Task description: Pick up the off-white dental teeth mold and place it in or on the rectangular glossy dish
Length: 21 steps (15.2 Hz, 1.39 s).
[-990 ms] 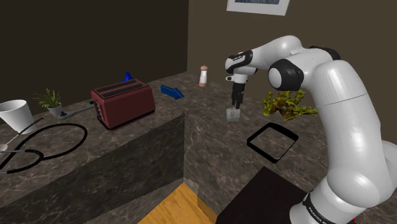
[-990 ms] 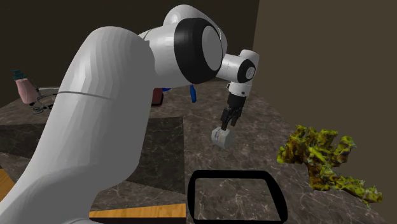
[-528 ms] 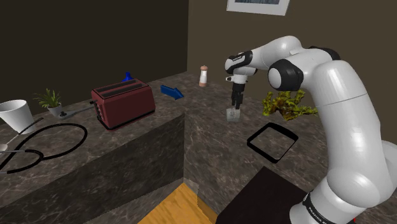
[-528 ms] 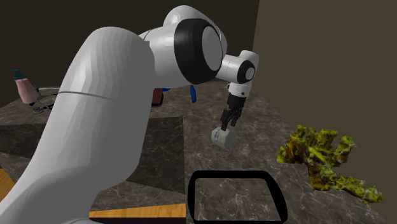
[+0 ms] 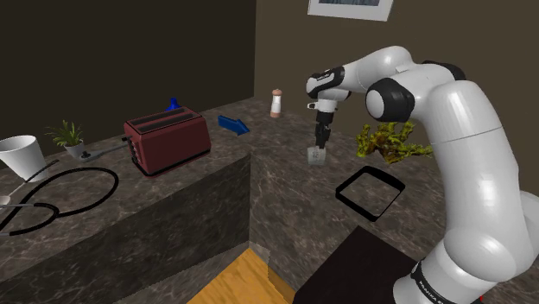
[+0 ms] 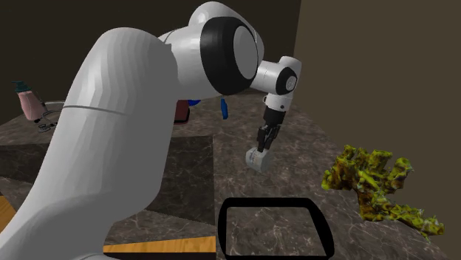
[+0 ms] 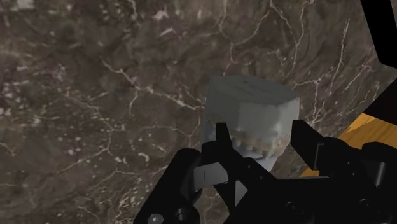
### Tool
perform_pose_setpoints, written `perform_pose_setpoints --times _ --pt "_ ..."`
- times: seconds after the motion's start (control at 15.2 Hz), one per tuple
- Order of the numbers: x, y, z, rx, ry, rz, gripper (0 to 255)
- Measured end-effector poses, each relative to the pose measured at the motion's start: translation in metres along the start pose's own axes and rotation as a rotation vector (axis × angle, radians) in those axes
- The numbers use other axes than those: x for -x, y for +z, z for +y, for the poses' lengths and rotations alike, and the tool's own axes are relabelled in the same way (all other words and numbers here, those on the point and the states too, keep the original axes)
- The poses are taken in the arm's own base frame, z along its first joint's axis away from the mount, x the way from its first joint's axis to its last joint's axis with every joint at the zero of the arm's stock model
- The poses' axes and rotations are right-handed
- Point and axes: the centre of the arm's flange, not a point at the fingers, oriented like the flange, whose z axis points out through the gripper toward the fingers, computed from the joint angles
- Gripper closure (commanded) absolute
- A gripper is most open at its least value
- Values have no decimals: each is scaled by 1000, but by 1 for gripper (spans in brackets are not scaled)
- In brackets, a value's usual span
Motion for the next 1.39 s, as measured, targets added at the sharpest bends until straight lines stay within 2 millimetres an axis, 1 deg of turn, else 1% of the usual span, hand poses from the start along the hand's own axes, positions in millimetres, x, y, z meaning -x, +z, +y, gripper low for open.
perform_pose_setpoints --times 0.13,0.4,0.66,0.73,0.79,0.86,0.92,0.99,1.06,1.19,1.39 --pt "0 0 3 15 2 -2 255" --pt "0 -18 1 30 7 -5 255" --pt "-3 -29 -4 21 6 -7 255" --pt "-3 -30 -4 21 6 -7 0" --pt "-3 -29 -4 21 6 -7 0" --pt "-12 -25 -15 47 26 -59 0" --pt "-35 -18 -29 121 47 -156 0" --pt "-61 -5 -47 210 71 -273 0" --pt "-76 4 -58 272 80 -336 0" --pt "-83 14 -66 323 85 -379 0" --pt "-79 30 -63 339 87 -391 0"
